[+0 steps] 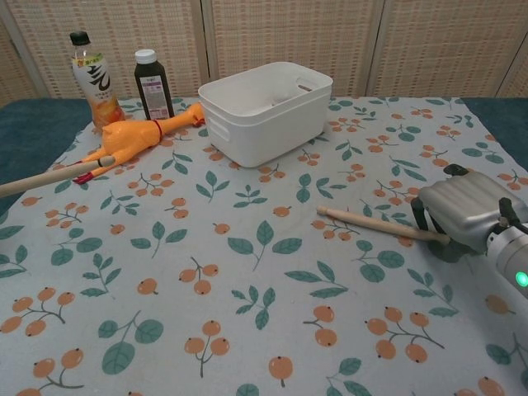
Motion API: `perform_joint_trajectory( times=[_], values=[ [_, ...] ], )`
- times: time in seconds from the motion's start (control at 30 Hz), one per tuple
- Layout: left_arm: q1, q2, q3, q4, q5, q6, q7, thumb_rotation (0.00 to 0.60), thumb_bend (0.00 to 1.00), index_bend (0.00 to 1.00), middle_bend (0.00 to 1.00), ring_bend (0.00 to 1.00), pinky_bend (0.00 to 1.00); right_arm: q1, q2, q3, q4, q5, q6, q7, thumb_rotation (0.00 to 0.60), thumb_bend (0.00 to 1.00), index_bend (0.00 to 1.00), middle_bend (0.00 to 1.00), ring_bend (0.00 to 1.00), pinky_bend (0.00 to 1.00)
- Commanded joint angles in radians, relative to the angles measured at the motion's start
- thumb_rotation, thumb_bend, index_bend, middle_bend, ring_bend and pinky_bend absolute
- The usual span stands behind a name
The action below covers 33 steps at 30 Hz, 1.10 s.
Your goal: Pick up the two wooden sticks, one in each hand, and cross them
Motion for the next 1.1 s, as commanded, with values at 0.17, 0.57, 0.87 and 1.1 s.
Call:
perform_joint_trajectory(
  times=[0.17,0.57,0.87,1.1],
  values=[
    [-0.002,0.002,-0.004,0.003,-0.006,-0.011,0.009,0.600,0.60,0.80,0.87,0.52,0.19,-0.015,0.049,-0.008,-0.041,-0.061,0.017,0.088,0.600,0.42,0.99,0.88,0.57,0.10],
    [-0.040,0.049,-0.034,-0.073,-0.038,-0.080,-0.011,0.600,0.60,0.80,0.87,0.52,0.19,-0.040,0.181,-0.017,-0.260,-0.241,0.064,0.300,0.600,0.42,0.99,0.88,0.57,0.13],
    [-0.104,0.109,-0.065,-0.283,-0.083,-0.193,0.020,0.600,0.60,0.80,0.87,0.53,0.19,-0.041,0.261,-0.064,-0.421,-0.370,0.024,0.435,0.600,0.42,0.99,0.88,0.57,0.15],
    [-0.150,0.138,-0.097,-0.497,-0.134,-0.254,0.091,0.600,0.60,0.81,0.88,0.53,0.19,-0.003,0.272,-0.032,-0.492,-0.351,-0.045,0.462,0.600,0.42,0.99,0.88,0.57,0.15]
  ],
)
